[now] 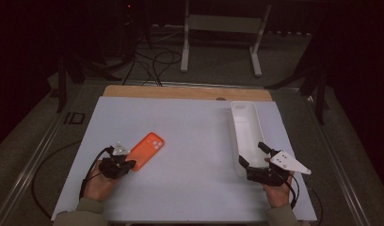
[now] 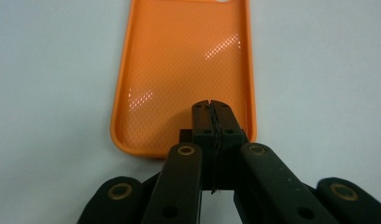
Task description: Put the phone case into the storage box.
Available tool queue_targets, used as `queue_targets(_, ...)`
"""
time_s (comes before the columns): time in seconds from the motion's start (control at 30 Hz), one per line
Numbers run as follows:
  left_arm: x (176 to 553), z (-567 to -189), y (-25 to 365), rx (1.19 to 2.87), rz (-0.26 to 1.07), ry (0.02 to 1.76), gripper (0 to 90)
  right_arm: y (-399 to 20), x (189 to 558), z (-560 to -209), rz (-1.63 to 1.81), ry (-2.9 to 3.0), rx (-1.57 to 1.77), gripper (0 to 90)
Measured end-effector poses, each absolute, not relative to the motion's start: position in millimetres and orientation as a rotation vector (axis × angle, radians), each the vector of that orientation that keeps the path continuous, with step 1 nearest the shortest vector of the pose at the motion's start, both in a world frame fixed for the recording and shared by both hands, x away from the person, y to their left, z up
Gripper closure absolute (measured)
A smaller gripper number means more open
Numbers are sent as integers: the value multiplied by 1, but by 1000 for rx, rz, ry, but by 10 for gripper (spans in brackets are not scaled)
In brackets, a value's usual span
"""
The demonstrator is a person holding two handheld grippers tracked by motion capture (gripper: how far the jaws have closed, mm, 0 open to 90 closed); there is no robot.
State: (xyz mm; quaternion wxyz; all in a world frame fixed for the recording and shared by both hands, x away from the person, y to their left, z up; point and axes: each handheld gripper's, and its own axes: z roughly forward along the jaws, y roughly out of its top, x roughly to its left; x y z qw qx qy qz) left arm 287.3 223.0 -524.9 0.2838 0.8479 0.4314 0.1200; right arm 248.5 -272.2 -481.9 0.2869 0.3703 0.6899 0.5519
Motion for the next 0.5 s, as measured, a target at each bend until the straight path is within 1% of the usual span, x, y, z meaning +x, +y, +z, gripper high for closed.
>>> queue_targets(0.13, 285, -525, 228, 2261, 330, 1167, 900, -272, 249, -482, 1470, 1846, 984, 94)
queue_targets(0.5, 285, -525, 227, 2266, 343, 1167, 900, -272, 249, -483, 1466, 1847, 985, 94)
